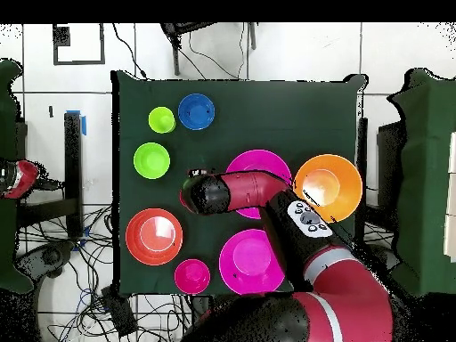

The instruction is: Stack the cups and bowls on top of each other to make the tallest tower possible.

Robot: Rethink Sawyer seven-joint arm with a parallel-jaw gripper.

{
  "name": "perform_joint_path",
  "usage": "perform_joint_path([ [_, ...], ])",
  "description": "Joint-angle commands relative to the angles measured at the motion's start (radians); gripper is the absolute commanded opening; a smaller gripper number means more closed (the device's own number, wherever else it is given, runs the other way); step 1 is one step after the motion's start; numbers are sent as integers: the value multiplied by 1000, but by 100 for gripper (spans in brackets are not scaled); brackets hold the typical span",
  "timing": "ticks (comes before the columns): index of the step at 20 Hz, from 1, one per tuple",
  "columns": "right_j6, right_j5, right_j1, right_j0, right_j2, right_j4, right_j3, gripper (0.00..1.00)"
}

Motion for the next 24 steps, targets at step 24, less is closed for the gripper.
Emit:
perform_joint_path([
  [24, 120, 91, 17, 104, -171, -137, -94, 0],
])
